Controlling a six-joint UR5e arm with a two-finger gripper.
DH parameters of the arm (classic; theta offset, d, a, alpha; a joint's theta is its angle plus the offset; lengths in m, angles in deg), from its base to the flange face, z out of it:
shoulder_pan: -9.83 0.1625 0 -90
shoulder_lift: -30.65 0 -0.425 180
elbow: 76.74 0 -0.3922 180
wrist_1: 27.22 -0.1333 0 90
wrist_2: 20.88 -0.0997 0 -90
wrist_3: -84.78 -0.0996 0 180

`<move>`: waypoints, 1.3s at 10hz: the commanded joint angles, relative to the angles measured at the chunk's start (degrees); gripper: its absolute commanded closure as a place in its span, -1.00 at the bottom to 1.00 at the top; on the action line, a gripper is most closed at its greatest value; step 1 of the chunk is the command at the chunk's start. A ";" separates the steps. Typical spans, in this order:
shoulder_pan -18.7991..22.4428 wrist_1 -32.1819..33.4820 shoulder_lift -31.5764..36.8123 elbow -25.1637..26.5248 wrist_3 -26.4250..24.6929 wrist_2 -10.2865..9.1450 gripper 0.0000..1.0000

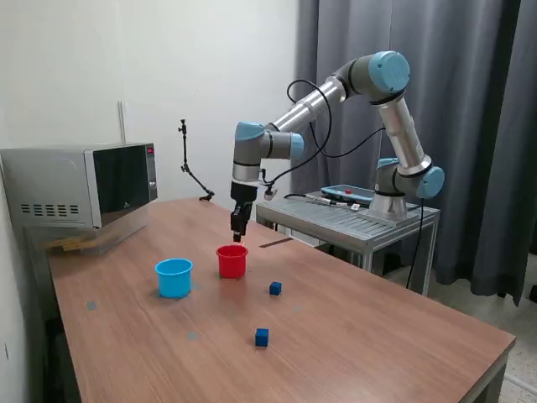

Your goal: Place red objects in the red bin, and blue objects in the blue bin.

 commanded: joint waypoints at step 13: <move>13.30 0.44 6.03 11.73 24.03 -5.78 -1.00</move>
